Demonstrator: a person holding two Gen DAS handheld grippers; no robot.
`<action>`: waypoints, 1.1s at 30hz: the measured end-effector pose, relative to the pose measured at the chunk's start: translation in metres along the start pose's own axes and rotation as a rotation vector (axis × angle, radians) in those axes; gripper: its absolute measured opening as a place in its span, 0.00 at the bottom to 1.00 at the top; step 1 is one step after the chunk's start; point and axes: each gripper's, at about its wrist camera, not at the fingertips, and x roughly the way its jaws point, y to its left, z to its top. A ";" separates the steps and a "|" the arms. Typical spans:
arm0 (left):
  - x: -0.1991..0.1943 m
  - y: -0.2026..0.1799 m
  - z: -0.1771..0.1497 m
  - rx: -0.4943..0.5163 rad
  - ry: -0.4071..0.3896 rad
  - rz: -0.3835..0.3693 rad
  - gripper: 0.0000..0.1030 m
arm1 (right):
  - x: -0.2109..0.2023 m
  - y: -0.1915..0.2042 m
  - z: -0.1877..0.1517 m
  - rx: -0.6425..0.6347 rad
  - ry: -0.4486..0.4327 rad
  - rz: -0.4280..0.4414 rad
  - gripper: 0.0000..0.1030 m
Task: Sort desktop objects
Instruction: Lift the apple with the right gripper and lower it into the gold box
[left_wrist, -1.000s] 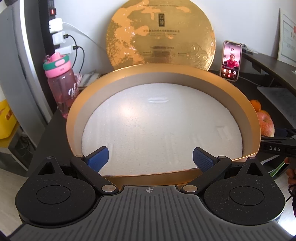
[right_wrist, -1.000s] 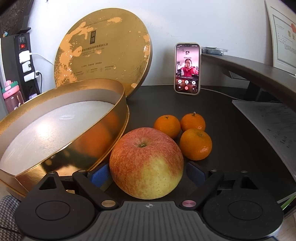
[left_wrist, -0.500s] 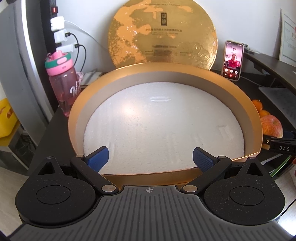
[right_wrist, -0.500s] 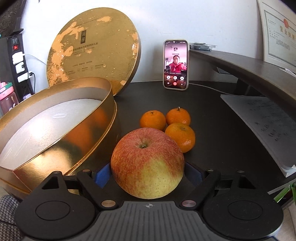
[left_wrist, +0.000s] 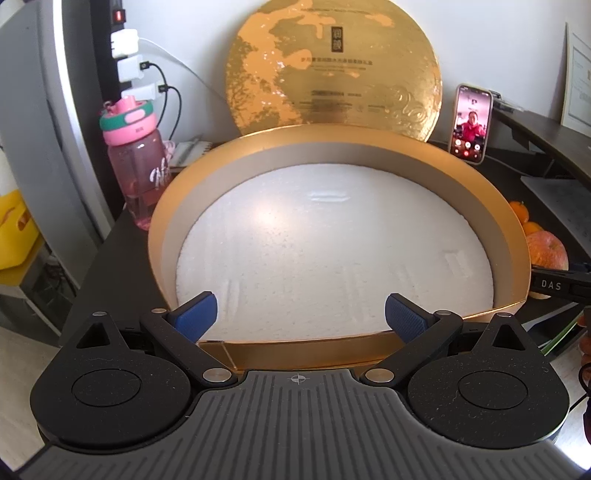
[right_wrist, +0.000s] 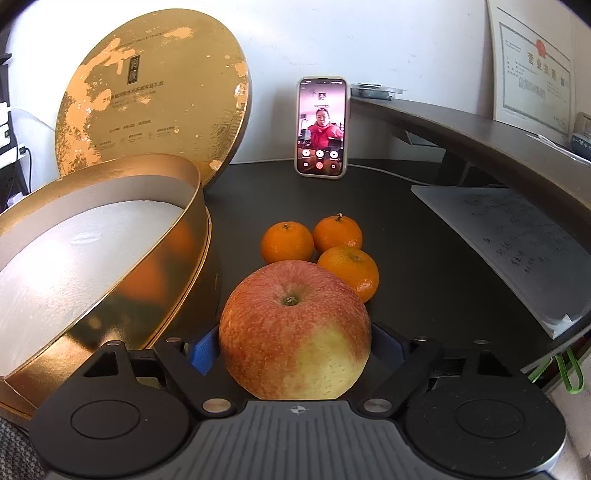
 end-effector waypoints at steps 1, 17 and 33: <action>-0.001 0.002 0.000 -0.003 -0.003 0.000 0.97 | -0.003 -0.001 0.000 0.014 0.001 -0.001 0.81; -0.020 0.071 0.005 -0.165 -0.096 0.062 0.97 | -0.070 0.106 0.085 -0.141 -0.156 0.231 0.82; -0.018 0.143 -0.006 -0.318 -0.097 0.160 0.97 | 0.048 0.286 0.097 -0.295 0.276 0.355 0.82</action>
